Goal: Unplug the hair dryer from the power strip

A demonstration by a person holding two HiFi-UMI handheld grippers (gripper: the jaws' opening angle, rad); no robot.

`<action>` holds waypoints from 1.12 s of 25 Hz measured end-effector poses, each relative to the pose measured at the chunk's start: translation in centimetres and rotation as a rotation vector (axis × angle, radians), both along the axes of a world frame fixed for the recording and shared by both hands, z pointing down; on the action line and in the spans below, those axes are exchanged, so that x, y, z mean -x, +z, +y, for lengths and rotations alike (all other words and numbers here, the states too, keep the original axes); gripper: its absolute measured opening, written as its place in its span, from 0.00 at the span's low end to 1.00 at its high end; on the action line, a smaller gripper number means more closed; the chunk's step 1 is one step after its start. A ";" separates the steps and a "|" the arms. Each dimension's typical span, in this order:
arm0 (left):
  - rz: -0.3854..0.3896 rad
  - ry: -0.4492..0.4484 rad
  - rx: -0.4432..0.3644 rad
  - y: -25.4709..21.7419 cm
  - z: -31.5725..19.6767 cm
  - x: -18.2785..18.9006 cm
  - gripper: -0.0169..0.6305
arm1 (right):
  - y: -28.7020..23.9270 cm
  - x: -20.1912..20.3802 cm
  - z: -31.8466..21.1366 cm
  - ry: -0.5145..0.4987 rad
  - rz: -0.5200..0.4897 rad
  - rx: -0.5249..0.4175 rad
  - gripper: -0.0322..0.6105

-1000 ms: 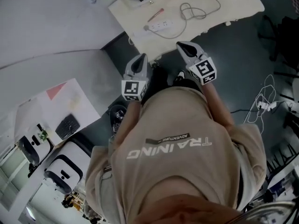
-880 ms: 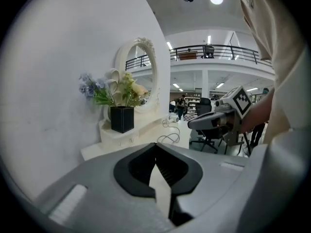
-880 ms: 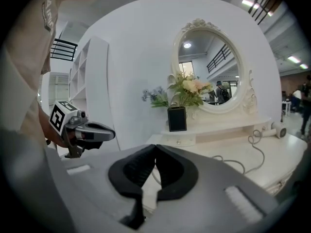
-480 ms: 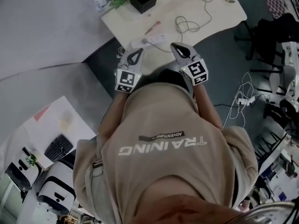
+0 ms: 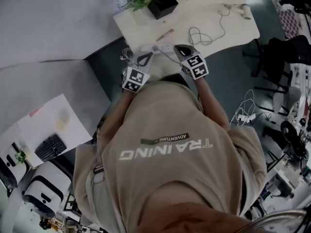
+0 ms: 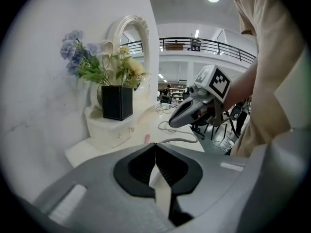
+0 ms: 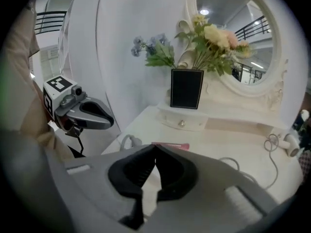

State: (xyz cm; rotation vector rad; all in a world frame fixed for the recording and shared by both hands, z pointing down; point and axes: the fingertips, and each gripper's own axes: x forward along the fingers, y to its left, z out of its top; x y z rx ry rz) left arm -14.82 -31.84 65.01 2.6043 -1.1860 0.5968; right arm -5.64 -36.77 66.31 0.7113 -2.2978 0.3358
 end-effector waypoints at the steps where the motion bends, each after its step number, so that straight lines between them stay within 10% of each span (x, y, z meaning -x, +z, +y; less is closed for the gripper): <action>1: -0.007 -0.006 0.015 0.4 -0.1 0.1 0.04 | 1.1 0.1 -0.3 -0.013 0.015 0.031 0.06; 11: -0.075 -0.049 0.097 3.3 -1.4 -0.1 0.04 | 5.8 0.8 -1.2 -0.214 0.134 0.186 0.06; 28: -0.250 -0.004 0.121 5.0 -4.6 -3.6 0.15 | 5.9 0.1 -1.6 -0.266 0.039 0.165 0.06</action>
